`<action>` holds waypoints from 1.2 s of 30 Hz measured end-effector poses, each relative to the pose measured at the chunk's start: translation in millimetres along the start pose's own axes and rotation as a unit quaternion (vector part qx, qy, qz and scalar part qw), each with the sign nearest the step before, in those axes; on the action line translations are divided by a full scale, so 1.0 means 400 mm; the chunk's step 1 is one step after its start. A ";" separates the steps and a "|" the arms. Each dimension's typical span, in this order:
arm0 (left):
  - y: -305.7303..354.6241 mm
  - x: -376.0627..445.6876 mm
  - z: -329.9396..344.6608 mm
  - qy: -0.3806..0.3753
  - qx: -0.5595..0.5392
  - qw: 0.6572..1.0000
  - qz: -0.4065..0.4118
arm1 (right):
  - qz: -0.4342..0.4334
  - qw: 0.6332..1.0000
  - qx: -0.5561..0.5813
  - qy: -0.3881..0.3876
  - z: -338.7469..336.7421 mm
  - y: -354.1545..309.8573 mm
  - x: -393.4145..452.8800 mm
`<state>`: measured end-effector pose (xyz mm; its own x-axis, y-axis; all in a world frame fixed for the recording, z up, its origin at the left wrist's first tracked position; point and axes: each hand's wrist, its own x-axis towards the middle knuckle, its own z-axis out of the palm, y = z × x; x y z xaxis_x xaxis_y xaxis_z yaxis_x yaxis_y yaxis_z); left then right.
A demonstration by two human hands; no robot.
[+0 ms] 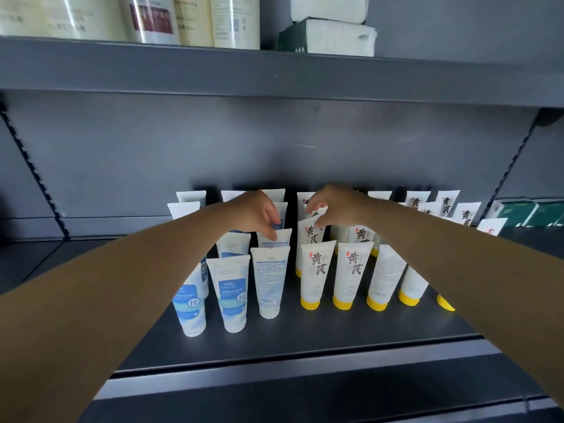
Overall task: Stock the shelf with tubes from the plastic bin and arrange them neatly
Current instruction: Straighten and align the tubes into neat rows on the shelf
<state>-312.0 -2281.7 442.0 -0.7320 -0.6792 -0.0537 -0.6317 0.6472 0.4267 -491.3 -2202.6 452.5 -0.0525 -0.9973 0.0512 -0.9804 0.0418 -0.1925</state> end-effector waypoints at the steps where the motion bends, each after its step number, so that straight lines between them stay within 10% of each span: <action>1: 0.001 0.003 0.004 -0.004 0.005 1.000 0.002 | -0.010 1.000 -0.005 -0.012 0.007 -0.002 0.010; 36: -0.015 0.052 0.018 0.039 0.004 0.998 0.041 | -0.014 0.998 -0.041 -0.049 0.040 0.050 0.046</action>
<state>-325.5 -2297.3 431.9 -0.7589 -0.6492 0.0516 -0.5734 0.7037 0.4196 -509.0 -2221.1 433.7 -0.0106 -0.9991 -0.0417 -0.9936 0.0151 -0.1115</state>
